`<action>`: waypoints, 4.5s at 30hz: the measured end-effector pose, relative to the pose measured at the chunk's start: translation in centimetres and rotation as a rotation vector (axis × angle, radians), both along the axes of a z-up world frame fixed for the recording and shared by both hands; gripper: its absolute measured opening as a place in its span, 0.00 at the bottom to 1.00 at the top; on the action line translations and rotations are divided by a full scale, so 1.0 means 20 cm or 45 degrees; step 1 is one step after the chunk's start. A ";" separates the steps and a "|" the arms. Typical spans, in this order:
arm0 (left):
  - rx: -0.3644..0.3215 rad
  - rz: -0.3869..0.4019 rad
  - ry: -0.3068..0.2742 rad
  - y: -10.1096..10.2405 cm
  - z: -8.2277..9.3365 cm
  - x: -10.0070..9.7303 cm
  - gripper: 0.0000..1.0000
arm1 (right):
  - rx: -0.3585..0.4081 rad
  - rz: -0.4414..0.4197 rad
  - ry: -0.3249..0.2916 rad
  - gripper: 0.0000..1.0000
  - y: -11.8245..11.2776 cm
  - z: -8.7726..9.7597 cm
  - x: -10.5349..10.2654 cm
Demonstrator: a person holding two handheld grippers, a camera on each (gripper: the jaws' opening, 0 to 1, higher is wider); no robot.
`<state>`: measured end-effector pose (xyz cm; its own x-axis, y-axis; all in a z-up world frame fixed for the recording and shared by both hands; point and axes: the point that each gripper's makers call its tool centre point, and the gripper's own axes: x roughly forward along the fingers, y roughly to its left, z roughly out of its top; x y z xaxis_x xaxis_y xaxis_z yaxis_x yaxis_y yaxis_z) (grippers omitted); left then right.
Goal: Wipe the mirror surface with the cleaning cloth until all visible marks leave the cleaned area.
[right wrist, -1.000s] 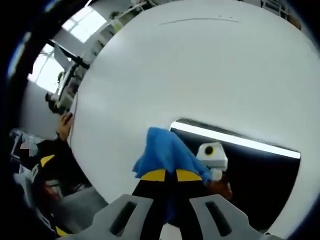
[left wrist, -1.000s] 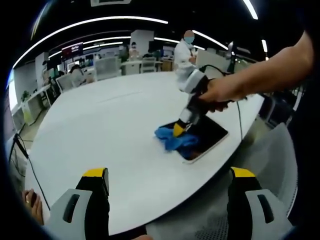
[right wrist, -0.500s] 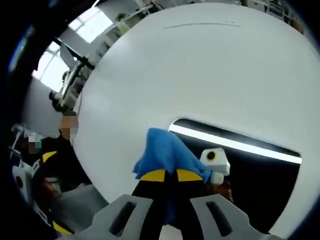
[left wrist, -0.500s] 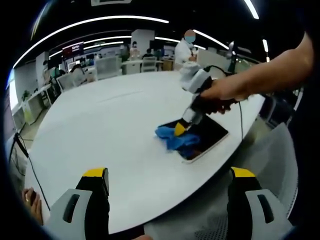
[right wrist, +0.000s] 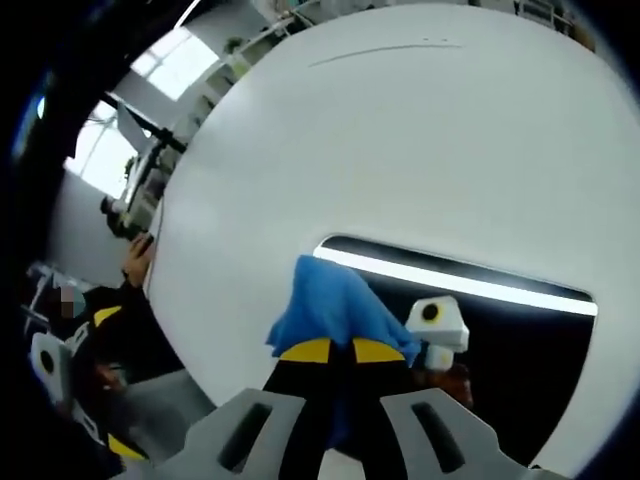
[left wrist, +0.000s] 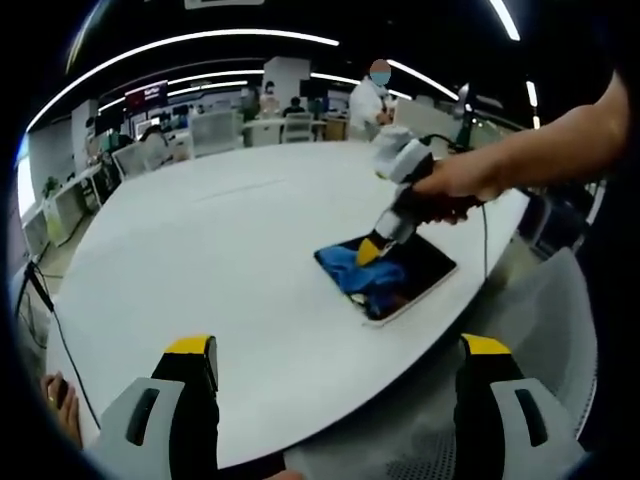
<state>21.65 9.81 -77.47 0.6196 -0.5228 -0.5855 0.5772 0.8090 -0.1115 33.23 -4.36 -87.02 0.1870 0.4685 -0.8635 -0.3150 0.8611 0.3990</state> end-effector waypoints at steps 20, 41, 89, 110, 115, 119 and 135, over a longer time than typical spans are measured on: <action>-0.014 -0.091 -0.013 -0.10 -0.03 0.07 0.99 | -0.016 -0.059 -0.006 0.01 -0.25 0.00 -0.01; -0.062 -0.004 -0.064 -0.08 -0.08 0.12 0.99 | -0.039 -0.123 -0.010 0.01 -0.50 0.01 -0.01; -0.091 -0.060 -0.079 -0.11 -0.12 0.10 0.99 | -0.130 -0.209 -0.020 0.01 -0.85 -0.02 -0.01; -0.056 -0.075 -0.070 -0.11 -0.14 0.09 0.99 | -0.132 -0.267 -0.038 0.01 -0.84 0.01 -0.11; -0.050 -0.088 -0.051 -0.11 -0.15 0.08 0.99 | -0.141 -0.266 -0.026 0.01 -0.83 0.01 -0.15; -0.051 -0.081 -0.068 -0.11 -0.15 0.09 0.99 | -0.151 -0.274 -0.027 0.01 -0.83 0.01 -0.17; -0.027 -0.112 -0.051 -0.10 -0.18 0.08 0.99 | -0.126 -0.335 0.037 0.01 -0.83 0.01 -0.29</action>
<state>23.20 7.72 -81.01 0.5933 -0.5882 -0.5496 0.6502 0.7527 -0.1037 27.41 -20.91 -86.88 0.2652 0.3205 -0.9094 -0.0651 0.9469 0.3147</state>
